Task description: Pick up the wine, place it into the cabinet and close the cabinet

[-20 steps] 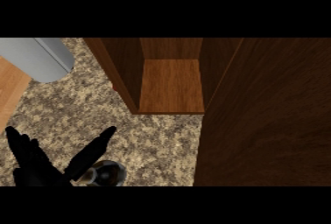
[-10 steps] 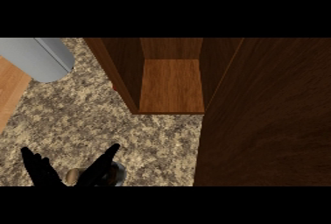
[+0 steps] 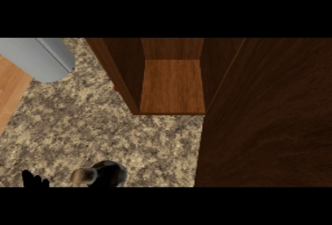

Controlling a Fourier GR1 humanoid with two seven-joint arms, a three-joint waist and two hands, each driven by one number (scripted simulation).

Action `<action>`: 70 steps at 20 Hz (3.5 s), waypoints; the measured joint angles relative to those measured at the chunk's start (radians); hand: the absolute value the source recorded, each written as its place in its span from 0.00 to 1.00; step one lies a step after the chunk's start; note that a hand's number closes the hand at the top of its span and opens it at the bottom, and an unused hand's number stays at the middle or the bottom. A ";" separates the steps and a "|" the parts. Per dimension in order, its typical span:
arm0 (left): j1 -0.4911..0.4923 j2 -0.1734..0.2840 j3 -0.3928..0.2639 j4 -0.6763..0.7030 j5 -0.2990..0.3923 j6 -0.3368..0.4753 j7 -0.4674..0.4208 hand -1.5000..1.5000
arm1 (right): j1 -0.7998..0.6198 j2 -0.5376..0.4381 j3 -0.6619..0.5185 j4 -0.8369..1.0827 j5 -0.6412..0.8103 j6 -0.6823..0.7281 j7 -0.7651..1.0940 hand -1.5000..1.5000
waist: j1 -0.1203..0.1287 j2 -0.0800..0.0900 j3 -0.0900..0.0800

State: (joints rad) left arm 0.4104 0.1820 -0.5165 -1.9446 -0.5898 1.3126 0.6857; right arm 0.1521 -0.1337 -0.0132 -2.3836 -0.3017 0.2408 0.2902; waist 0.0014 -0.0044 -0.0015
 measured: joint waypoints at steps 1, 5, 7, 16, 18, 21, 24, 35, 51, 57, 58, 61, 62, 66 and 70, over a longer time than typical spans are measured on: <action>-0.003 0.011 -0.009 0.015 0.029 0.018 -0.020 0.00 | 0.007 0.001 -0.001 -0.001 -0.001 0.006 -0.003 0.00 | -0.001 0.000 0.000; -0.032 0.045 -0.049 0.072 0.134 0.075 -0.091 0.00 | 0.011 0.012 0.021 -0.008 -0.003 -0.004 0.014 0.00 | -0.002 -0.001 -0.001; -0.051 0.049 -0.074 0.100 0.181 0.102 -0.135 0.00 | 0.014 0.016 0.023 -0.007 -0.003 -0.001 0.009 0.00 | -0.001 -0.001 -0.001; -0.116 0.083 -0.093 0.155 0.404 0.134 -0.262 0.00 | 0.025 0.009 -0.006 -0.003 -0.010 0.020 0.000 0.00 | 0.002 -0.003 -0.003; -0.129 0.065 -0.082 0.177 0.442 0.128 -0.294 0.00 | 0.023 0.010 -0.007 -0.002 -0.012 0.022 -0.001 0.00 | 0.003 -0.003 -0.003; -0.139 0.037 -0.058 0.203 0.496 0.107 -0.351 0.00 | 0.013 0.011 -0.008 -0.002 -0.014 0.016 0.009 0.00 | 0.004 -0.003 -0.004; -0.127 0.010 -0.019 0.207 0.559 0.068 -0.416 0.00 | 0.021 0.009 -0.022 -0.001 -0.018 0.026 0.002 0.00 | 0.005 -0.004 -0.004; -0.089 -0.155 0.178 0.332 0.863 -0.213 -0.805 1.00 | 0.036 0.010 -0.005 -0.006 -0.021 0.021 0.006 0.00 | 0.007 -0.006 -0.004; -0.250 -0.009 0.288 0.706 1.182 -0.803 -1.314 1.00 | 0.001 0.014 0.010 0.007 -0.023 0.018 0.001 0.00 | -0.022 -0.002 0.006; -0.323 0.086 0.305 0.870 1.200 -1.169 -1.429 1.00 | 0.010 0.008 0.003 0.007 -0.026 0.029 -0.005 0.00 | -0.023 0.002 0.001; -0.343 0.094 0.312 0.906 1.201 -1.218 -1.445 1.00 | 0.007 0.009 0.007 0.007 -0.025 0.028 -0.002 0.00 | -0.022 0.003 0.001; -0.382 0.093 0.321 0.969 1.187 -1.306 -1.488 1.00 | -0.026 0.006 0.009 0.006 -0.027 0.007 0.036 0.00 | -0.014 0.003 0.001; -0.391 0.086 0.319 0.970 1.176 -1.311 -1.489 1.00 | -0.021 0.003 0.002 0.005 -0.028 0.012 0.040 0.00 | -0.012 0.003 0.001; -0.378 0.078 0.304 0.894 1.147 -1.308 -1.451 1.00 | -0.031 0.010 0.014 0.001 -0.027 0.000 0.059 0.00 | -0.007 0.003 0.002; -0.341 0.069 0.287 0.791 1.127 -1.300 -1.407 1.00 | -0.040 0.010 0.001 0.003 -0.030 0.003 0.063 0.00 | -0.004 0.003 0.002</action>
State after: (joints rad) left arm 0.0689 0.2508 -0.2299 -1.1541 0.5375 0.0127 -0.7213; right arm 0.1122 -0.1233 -0.0118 -2.3807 -0.3316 0.2442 0.3536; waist -0.0021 -0.0019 0.0002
